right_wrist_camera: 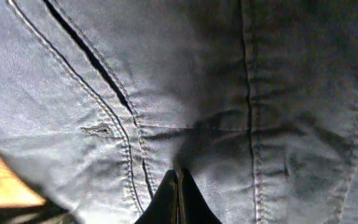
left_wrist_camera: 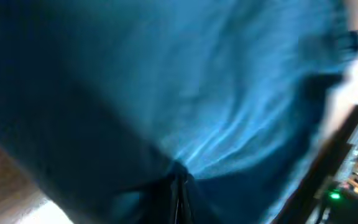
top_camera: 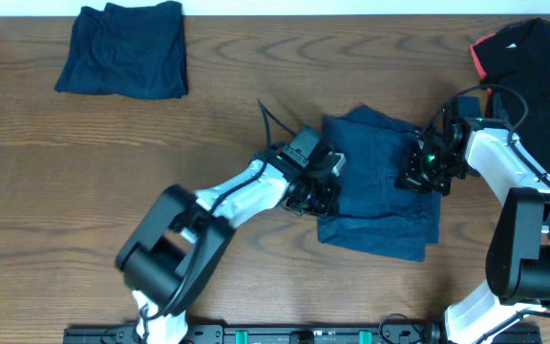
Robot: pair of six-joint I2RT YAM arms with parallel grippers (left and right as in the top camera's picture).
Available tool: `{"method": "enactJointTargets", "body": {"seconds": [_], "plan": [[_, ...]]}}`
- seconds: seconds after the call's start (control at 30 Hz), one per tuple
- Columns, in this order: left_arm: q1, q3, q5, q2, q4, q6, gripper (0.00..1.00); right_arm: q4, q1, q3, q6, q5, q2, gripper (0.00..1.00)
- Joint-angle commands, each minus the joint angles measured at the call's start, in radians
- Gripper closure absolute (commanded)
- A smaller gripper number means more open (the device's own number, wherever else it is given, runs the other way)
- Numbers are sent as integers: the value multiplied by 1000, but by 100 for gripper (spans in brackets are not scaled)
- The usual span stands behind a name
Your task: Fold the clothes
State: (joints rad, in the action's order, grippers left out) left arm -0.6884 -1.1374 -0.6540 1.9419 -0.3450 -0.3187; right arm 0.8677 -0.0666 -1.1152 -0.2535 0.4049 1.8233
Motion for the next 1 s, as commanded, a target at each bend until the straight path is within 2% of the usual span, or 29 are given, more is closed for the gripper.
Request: {"method": "enactJointTargets", "body": {"seconds": [0.0,0.33,0.63,0.8,0.97], "plan": [[0,15,-17,39,-36,-14,94,-1,8,8,-12,10,3,99],[0,13,203,7,-229,3,94,0,8,8,-46,-63,3,99],[3,6,377,-230,-275,-8,94,-9,8,8,-48,-68,3,99],[3,-5,439,-368,-181,23,94,-13,8,8,-49,-63,3,99],[3,-5,438,-352,-23,22,94,-11,16,8,-50,-56,3,99]]}}
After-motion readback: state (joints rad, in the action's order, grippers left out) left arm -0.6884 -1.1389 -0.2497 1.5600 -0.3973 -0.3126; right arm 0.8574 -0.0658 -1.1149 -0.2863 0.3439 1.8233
